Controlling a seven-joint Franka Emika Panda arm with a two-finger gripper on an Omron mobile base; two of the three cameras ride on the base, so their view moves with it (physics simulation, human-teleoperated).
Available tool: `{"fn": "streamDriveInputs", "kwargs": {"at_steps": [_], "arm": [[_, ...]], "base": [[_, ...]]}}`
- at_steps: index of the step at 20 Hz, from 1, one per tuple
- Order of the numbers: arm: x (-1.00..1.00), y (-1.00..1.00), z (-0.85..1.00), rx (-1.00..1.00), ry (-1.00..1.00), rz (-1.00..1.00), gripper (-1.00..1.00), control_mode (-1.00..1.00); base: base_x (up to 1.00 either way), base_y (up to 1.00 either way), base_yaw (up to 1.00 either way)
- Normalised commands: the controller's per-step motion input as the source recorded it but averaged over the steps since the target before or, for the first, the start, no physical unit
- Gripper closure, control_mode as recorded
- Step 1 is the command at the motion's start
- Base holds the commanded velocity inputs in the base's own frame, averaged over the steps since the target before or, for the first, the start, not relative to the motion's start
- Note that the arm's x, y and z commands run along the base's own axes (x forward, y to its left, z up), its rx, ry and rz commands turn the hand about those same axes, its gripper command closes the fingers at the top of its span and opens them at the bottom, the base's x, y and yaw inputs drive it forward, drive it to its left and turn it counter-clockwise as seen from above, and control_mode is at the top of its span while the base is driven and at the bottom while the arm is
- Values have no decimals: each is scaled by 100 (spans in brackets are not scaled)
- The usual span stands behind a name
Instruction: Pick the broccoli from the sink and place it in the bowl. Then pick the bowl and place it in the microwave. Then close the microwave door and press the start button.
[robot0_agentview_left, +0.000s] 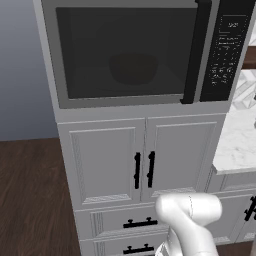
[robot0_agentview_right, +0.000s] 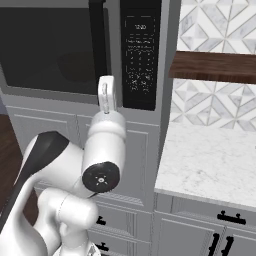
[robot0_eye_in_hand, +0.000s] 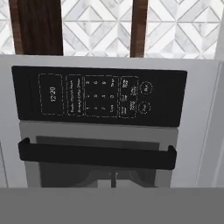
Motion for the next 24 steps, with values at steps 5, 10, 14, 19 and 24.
{"fn": "streamDriveInputs", "kwargs": {"at_steps": [5, 10, 14, 19, 24], "arm": [[34, 0, 0, 0, -3, -8, 100, -100], [27, 0, 0, 3, 0, -5, 100, -100], [13, -6, 0, 6, 0, 0, 100, -100], [15, -11, 0, 7, 0, 0, 100, -100], [17, -9, 0, 7, 0, 0, 100, -100]], "base": [[0, 0, 0], [0, 0, 0], [0, 0, 0], [0, 0, 0], [0, 0, 0]]}}
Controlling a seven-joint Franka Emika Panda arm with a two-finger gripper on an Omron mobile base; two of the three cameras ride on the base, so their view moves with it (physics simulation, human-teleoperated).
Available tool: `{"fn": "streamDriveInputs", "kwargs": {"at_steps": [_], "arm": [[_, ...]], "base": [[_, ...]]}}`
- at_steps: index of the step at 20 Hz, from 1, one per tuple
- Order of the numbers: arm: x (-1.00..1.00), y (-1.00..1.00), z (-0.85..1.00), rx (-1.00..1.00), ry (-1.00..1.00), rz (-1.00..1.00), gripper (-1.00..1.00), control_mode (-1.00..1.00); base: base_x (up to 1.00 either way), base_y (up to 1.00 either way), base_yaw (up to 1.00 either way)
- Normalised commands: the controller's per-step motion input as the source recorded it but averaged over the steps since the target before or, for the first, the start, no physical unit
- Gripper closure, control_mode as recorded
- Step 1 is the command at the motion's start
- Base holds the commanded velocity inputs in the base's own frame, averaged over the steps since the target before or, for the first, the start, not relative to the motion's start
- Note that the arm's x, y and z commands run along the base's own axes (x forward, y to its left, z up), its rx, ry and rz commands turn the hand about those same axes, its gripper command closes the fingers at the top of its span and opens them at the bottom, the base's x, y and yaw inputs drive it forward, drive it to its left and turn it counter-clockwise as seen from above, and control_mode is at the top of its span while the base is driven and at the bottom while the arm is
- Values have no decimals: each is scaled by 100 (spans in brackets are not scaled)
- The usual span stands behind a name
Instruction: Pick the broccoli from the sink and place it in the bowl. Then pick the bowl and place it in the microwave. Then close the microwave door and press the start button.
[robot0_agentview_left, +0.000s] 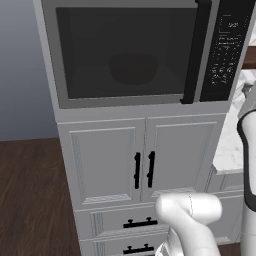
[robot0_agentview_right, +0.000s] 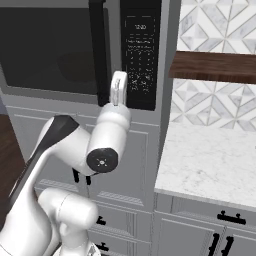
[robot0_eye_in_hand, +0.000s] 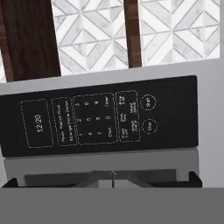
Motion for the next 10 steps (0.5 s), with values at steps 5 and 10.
{"fn": "streamDriveInputs", "kwargs": {"at_steps": [5, 10], "arm": [[37, 0, -4, 3, 1, 0, 100, -100], [29, -2, -10, 5, 1, 0, 100, -100]], "base": [[0, 0, 0], [0, 0, 0]]}}
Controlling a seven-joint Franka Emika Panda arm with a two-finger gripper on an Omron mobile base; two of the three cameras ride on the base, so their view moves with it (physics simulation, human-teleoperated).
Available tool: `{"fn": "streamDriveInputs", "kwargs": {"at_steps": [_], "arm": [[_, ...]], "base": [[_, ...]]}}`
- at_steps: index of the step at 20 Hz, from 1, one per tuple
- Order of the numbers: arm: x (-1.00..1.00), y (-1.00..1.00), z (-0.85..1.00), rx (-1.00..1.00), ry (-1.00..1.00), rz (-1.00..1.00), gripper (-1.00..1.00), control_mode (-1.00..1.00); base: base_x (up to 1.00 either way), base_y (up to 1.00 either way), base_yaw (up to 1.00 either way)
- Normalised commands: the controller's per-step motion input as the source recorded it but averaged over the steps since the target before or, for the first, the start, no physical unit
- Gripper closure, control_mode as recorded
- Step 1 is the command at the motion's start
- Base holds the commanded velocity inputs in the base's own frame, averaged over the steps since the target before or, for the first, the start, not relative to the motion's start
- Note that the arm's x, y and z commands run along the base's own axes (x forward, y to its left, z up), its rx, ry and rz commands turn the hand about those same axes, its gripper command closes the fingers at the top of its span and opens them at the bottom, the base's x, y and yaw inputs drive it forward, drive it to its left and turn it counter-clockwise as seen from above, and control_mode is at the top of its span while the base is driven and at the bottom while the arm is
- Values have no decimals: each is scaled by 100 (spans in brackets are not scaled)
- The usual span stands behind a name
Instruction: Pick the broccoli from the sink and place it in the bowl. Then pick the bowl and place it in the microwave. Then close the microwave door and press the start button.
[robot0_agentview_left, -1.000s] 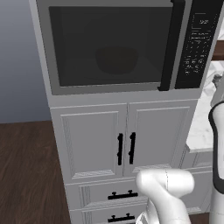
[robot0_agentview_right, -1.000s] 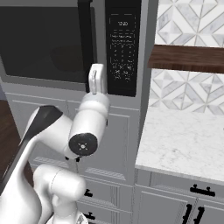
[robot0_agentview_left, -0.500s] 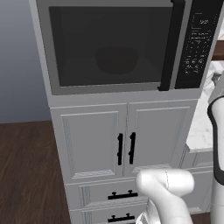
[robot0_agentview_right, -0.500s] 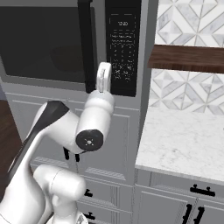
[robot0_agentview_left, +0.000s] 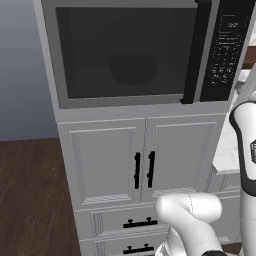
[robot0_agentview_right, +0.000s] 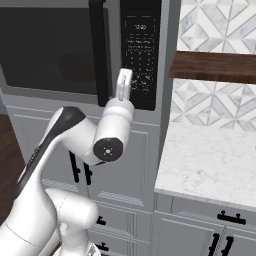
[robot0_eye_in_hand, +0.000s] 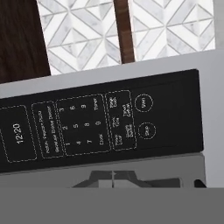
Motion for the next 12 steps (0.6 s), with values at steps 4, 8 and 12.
{"fn": "streamDriveInputs", "kwargs": {"at_steps": [4, 8, 12], "arm": [[16, -3, -7, 5, 0, 0, 100, -100], [18, -6, -2, 5, 0, 0, 100, -100], [18, -13, -3, 7, 0, 0, 100, -100]], "base": [[0, 0, 0], [0, 0, 0], [0, 0, 0]]}}
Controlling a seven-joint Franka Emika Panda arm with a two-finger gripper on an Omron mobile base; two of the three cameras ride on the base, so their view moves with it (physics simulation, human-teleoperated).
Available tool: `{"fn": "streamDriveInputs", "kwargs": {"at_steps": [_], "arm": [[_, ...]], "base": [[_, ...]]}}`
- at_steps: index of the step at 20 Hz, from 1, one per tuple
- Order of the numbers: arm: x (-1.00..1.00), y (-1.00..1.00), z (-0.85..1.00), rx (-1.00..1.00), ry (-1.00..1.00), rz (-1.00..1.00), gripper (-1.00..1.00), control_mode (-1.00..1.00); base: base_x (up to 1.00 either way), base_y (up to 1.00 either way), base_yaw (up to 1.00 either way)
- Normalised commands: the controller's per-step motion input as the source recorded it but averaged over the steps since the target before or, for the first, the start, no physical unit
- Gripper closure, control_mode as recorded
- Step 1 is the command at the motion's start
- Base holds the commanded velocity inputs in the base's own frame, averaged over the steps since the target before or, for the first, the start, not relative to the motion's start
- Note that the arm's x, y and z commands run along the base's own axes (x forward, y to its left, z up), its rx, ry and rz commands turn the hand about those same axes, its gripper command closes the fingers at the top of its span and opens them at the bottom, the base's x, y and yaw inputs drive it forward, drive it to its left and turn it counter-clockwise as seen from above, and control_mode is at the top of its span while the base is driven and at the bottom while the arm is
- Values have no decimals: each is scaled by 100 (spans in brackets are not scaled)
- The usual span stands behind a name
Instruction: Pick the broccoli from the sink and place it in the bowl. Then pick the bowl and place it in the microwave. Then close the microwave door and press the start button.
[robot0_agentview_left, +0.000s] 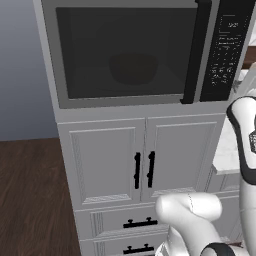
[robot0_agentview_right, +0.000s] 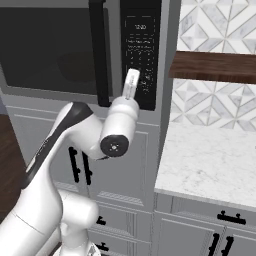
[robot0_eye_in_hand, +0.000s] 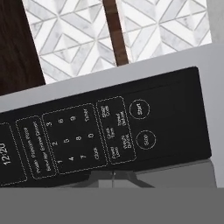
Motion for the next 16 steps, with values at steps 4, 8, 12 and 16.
{"fn": "streamDriveInputs", "kwargs": {"at_steps": [4, 8, 12, 16], "arm": [[25, -13, -13, 8, 3, 0, 100, -100], [40, -5, -18, 7, 10, 0, 100, -100], [48, 0, -17, 6, 11, 0, 100, -100], [39, 0, -16, 6, 9, 0, 100, -100]], "base": [[0, 0, 0], [0, 0, 0], [0, 0, 0], [0, 0, 0]]}}
